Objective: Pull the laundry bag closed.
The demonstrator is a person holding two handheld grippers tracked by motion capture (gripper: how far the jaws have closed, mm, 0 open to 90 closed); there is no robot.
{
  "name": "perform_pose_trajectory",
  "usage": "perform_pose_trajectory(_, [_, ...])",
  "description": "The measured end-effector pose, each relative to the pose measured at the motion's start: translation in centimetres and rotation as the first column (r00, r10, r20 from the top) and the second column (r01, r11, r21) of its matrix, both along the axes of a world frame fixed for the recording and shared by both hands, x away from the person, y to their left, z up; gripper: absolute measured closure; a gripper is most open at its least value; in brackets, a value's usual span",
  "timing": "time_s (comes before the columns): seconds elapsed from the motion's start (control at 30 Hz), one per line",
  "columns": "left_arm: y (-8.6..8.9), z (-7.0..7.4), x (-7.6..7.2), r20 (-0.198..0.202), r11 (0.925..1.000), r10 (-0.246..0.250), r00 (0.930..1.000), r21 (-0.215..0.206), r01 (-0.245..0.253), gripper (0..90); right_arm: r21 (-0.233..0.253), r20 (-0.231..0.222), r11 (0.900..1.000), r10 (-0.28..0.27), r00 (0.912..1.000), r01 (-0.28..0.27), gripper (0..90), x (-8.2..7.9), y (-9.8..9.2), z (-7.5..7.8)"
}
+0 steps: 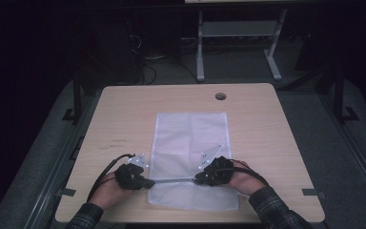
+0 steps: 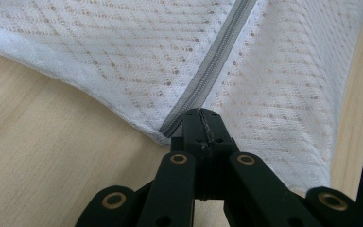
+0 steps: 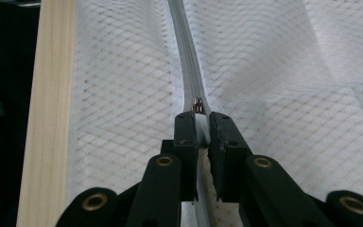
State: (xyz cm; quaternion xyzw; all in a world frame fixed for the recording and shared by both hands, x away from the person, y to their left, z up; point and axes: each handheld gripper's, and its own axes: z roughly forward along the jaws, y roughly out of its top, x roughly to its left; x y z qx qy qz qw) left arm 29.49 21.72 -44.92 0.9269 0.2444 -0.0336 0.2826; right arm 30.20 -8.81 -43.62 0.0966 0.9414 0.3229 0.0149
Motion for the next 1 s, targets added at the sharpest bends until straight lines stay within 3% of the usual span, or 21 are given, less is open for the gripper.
perform_pose_trajectory(0.47, [0.1,0.0,-0.1,0.001,1.0,0.001,1.0,0.002,-0.001,90.0,-0.011,-0.001,1.0,0.0,1.0,0.0,81.5,-0.2,-1.1,0.1])
perform_pose_trajectory(0.77, [0.1,0.0,-0.1,0.002,1.0,0.004,1.0,0.005,-0.004,90.0,-0.007,0.001,0.999,-0.033,0.9995,0.033,81.6,-0.4,-3.2,0.3])
perform_pose_trajectory(0.8, [0.1,0.0,-0.1,0.002,1.0,0.005,1.0,0.006,-0.005,90.0,-0.006,0.002,0.999,-0.034,0.9994,0.034,82.6,-0.4,-3.4,0.4])
perform_pose_trajectory(0.83, [0.1,0.1,-0.1,0.003,0.9999,0.008,1.0,0.009,-0.008,90.0,-0.014,0.01,0.999,-0.041,0.9991,0.041,89.9,-0.4,-3.6,0.4])
perform_pose_trajectory(0.87, [0.3,0.1,-0.1,0.005,0.9999,0.008,1.0,0.012,-0.008,90.0,-0.033,0.037,0.998,-0.048,0.9982,0.049,89.9,-0.4,-3.9,0.4])
perform_pose_trajectory(1.0, [0.5,0.1,-0.1,0.002,0.9999,0.011,0.9999,0.011,-0.011,90.0,-0.015,0.027,0.995,-0.095,0.9951,0.095,89.9,-0.2,-5.7,0.7])
